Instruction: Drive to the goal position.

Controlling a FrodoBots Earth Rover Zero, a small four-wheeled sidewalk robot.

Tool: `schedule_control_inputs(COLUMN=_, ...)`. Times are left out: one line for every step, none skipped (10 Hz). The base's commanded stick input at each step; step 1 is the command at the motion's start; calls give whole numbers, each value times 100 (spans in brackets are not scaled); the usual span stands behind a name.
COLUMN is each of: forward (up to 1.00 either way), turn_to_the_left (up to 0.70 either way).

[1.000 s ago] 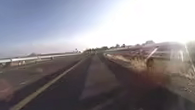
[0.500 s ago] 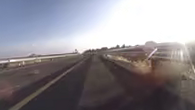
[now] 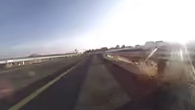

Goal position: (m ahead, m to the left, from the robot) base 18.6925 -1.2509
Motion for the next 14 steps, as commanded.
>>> schedule_control_inputs(forward=50, turn_to_the_left=0)
schedule_control_inputs(forward=50, turn_to_the_left=0)
schedule_control_inputs(forward=50, turn_to_the_left=0)
schedule_control_inputs(forward=50, turn_to_the_left=0)
schedule_control_inputs(forward=50, turn_to_the_left=0)
schedule_control_inputs(forward=50, turn_to_the_left=0)
schedule_control_inputs(forward=50, turn_to_the_left=0)
schedule_control_inputs(forward=50, turn_to_the_left=0)
schedule_control_inputs(forward=50, turn_to_the_left=0)
schedule_control_inputs(forward=50, turn_to_the_left=0)
schedule_control_inputs(forward=50, turn_to_the_left=0)
schedule_control_inputs(forward=50, turn_to_the_left=0)
schedule_control_inputs(forward=50, turn_to_the_left=0)
schedule_control_inputs(forward=50, turn_to_the_left=0)
